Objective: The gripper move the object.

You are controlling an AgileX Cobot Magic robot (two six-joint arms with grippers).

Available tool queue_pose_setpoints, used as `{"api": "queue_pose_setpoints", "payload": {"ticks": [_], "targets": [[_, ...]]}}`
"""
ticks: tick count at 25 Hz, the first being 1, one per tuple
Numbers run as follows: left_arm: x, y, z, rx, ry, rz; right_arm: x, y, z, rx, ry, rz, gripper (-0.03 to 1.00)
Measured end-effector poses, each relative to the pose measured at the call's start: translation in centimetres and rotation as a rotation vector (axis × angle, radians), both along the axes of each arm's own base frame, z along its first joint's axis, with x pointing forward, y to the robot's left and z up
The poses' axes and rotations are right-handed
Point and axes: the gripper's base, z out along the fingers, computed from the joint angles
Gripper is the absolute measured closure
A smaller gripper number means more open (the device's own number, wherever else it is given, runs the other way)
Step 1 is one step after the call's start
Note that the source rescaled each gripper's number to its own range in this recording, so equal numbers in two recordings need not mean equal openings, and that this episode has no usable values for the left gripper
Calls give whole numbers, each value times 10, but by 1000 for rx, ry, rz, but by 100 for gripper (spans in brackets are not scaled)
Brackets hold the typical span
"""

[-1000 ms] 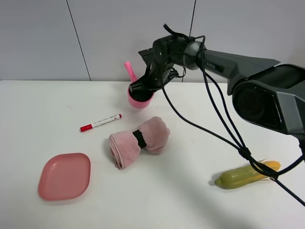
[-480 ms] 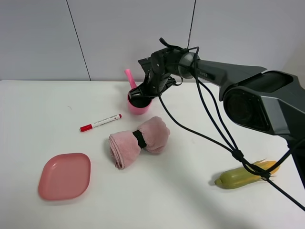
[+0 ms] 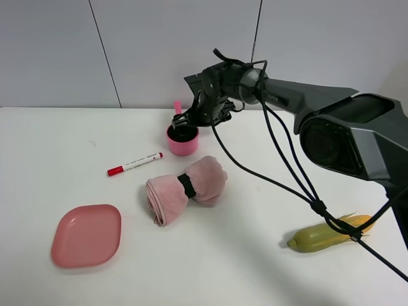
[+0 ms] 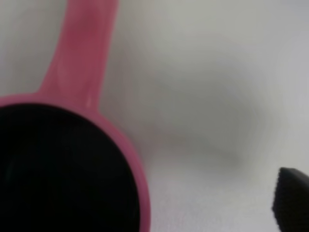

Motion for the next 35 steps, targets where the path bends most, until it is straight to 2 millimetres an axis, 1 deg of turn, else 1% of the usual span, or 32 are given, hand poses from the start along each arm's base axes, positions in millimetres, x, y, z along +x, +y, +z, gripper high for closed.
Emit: {"api": "queue_pose_setpoints", "payload": {"ticks": [3,6,7,9,13,15,19,23,26,30,33,35], "targets": [[0,0,0,0,0,0,-5,6,8,2,4,12,-2],[0,0,0,0,0,0,-14,7,27,-8,30,18,-3],[0,0,0,0,0,0,-18,7,37,-11,39,18,-3],[0,0,0,5,1,-3,-27,2,61,-30,74,22,-3],[0,0,0,0,0,0,-53,-15,121,-92,117,76,-3],[0,0,0,0,0,0,-65,-23,154,-91,92,104,-3],[0,0,0,0,0,0,-88,-32,207,2,28,126,-3],[0,0,0,0,0,0,-110,-40,249,98,-21,142,-3],[0,0,0,0,0,0,-125,-45,272,147,-58,155,-3],[0,0,0,0,0,0,-143,-47,294,175,-103,192,-3],[0,0,0,0,0,0,-161,-46,300,178,-106,226,-3],[0,0,0,0,0,0,-173,-47,295,168,-76,242,-3]]}}
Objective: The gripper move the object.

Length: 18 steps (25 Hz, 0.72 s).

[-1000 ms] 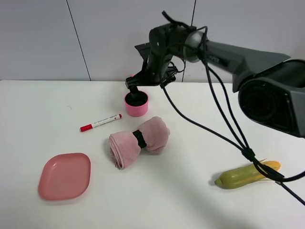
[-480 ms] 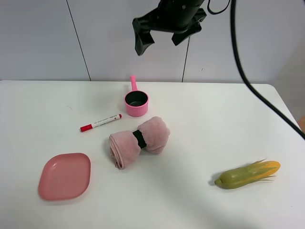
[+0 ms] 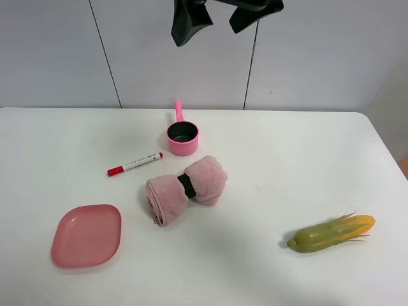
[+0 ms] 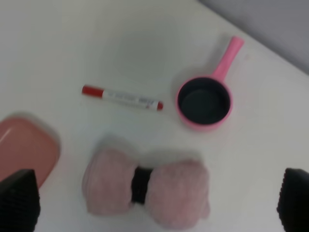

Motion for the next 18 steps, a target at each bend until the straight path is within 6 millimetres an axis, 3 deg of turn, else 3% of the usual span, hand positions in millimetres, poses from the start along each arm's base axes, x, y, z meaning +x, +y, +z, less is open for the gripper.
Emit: {"api": "queue_pose_setpoints", "payload": {"ticks": [4,8,13,18], "targets": [[0,0,0,0,0,0,-16,-15,-27,-62,99,-7,-3],[0,0,0,5,1,-3,-17,-54,-45,-102,164,-102,-3],[0,0,0,2,0,1,-21,-111,-42,-102,160,-260,-3],[0,0,0,7,1,-1,-33,-155,-34,-112,118,-395,-3]]}}
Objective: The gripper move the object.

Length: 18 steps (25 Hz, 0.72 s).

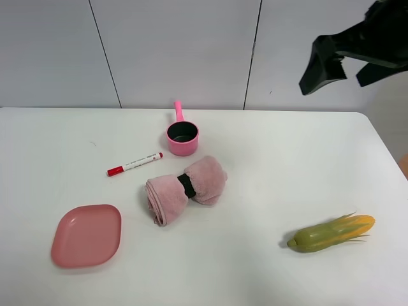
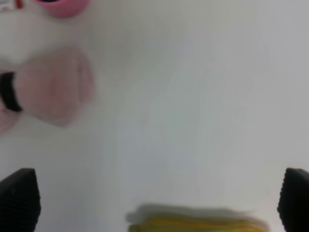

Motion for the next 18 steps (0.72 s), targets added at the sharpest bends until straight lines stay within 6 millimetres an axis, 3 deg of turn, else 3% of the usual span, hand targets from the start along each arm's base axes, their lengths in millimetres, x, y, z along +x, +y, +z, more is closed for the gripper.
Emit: {"api": "queue_pose_setpoints", "payload": {"ticks": [4,10,18], "targets": [[0,0,0,-5,-1,3,-22,-31,-8,-46,6,-111,-3],[0,0,0,0,0,0,-79,-64,-22,-59,-8,-240,-3],[0,0,0,0,0,0,-169,-74,-39,-26,-247,-288,-3]]}}
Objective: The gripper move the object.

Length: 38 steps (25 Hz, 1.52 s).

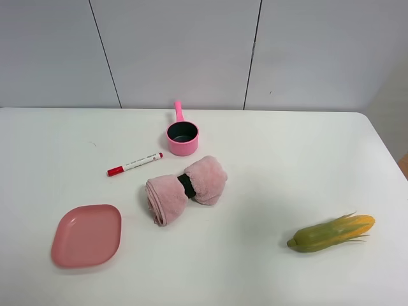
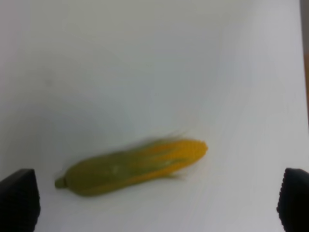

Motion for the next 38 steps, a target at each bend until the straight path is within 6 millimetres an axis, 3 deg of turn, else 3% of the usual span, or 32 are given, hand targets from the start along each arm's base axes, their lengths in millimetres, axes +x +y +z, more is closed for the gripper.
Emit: {"api": "queue_pose_setpoints", "payload": {"ticks": [6,12,22,38], "targets": [[0,0,0,0,0,0,-58,-2,-27,-11,-288,-4,-3],[0,0,0,0,0,0,-87,-2,-63,-21,-391,3,-3],[0,0,0,0,0,0,-88,-2,-80,-25,-324,4,-3],[0,0,0,0,0,0,-88,-2,-81,-30,-317,2,-3]]}}
